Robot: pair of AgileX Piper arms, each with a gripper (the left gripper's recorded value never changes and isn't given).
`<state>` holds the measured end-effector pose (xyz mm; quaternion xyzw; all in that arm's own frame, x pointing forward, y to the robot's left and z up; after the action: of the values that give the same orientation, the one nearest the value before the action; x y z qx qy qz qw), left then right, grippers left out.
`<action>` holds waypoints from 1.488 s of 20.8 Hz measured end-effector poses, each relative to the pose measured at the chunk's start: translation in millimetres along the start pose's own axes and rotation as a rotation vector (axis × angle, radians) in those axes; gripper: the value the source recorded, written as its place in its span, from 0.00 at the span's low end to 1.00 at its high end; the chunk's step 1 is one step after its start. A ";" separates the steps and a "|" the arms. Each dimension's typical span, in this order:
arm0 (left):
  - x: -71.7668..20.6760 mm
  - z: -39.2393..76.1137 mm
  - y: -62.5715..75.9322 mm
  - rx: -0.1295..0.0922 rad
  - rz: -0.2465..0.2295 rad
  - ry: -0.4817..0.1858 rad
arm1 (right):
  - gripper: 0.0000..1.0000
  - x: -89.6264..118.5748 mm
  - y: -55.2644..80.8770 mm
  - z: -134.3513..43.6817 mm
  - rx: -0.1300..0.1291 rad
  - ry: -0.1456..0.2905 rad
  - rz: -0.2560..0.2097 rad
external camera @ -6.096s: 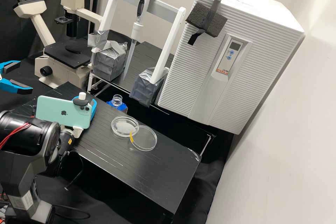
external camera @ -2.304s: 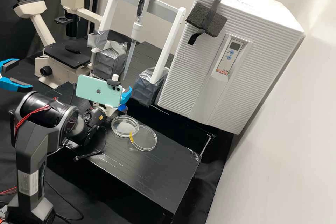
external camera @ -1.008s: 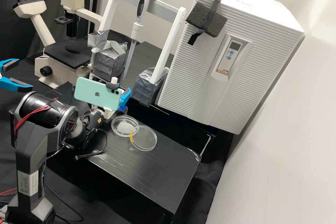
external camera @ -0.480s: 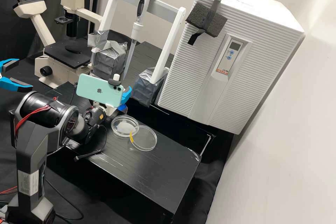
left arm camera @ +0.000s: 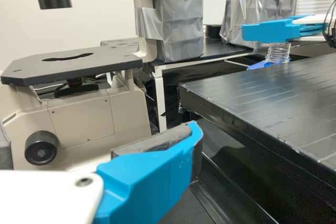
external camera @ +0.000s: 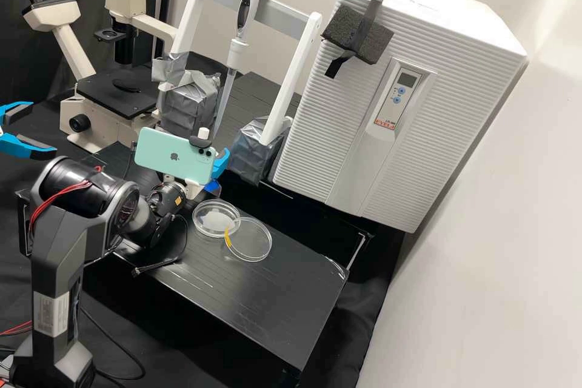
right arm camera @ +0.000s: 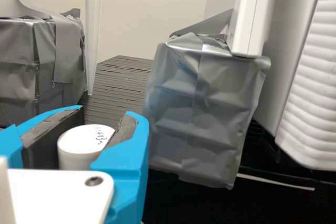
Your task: Close the bottle
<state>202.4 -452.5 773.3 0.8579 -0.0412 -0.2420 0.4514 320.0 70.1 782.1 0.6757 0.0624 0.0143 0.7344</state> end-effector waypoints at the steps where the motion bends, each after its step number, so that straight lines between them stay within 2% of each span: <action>1: 0.0 0.0 0.0 0.000 0.000 0.000 | 0.00 0.1 0.9 1.0 -0.002 0.001 0.000; 4: 0.0 0.0 0.0 0.000 0.000 0.000 | 0.00 -4.1 1.1 8.3 0.004 -0.012 -0.013; 8: 0.0 0.0 0.0 0.000 0.000 0.000 | 0.00 -9.4 6.9 11.7 0.021 -0.026 0.002; 16: 0.0 0.0 0.0 0.000 0.000 0.000 | 0.00 -9.8 8.9 11.2 0.021 -0.024 0.008; 25: 0.0 0.0 0.0 0.000 0.000 0.000 | 0.00 -10.0 1.4 2.4 0.030 0.004 -0.016; 31: 0.0 0.0 0.0 0.000 0.000 0.000 | 0.00 -9.7 0.3 1.3 0.030 0.005 -0.023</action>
<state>202.4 -452.5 773.3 0.8579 -0.0412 -0.2420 0.4514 310.5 67.8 783.2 0.6858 0.0722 0.0066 0.7242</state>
